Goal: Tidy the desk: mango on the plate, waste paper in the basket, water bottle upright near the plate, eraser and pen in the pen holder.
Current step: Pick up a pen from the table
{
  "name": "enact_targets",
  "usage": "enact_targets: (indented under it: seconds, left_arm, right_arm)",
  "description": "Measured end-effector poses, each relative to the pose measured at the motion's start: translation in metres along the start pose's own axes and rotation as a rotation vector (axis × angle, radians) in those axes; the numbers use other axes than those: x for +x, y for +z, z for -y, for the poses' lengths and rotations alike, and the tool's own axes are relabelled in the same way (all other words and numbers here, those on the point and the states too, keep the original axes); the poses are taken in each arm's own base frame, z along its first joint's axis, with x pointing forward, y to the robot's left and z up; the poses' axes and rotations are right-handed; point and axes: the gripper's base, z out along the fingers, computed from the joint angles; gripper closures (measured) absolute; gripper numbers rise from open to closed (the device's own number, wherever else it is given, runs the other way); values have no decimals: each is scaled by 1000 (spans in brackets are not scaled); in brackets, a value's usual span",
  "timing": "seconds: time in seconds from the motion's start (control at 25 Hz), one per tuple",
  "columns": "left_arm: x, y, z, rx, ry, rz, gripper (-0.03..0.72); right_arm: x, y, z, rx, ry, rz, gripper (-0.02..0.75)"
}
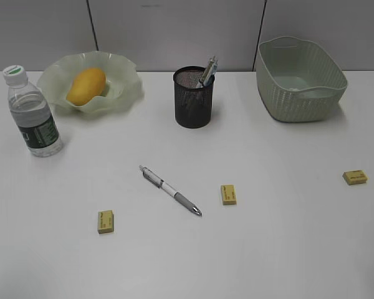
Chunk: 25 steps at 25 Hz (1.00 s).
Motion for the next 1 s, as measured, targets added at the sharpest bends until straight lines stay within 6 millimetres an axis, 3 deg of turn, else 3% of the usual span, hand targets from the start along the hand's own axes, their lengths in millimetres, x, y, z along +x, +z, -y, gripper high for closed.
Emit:
enact_targets:
  seconds: [0.28, 0.56, 0.8, 1.0]
  left_arm:
    - [0, 0, 0, 0, 0, 2, 253]
    - [0, 0, 0, 0, 0, 2, 253]
    - [0, 0, 0, 0, 0, 2, 253]
    - [0, 0, 0, 0, 0, 2, 253]
  right_arm:
    - [-70, 35, 0, -2, -28, -128, 199]
    - [-141, 84, 0, -8, -34, -217, 220]
    - [-186, 112, -3, -45, -22, -250, 225]
    - [-211, 133, -17, -116, -24, -319, 226]
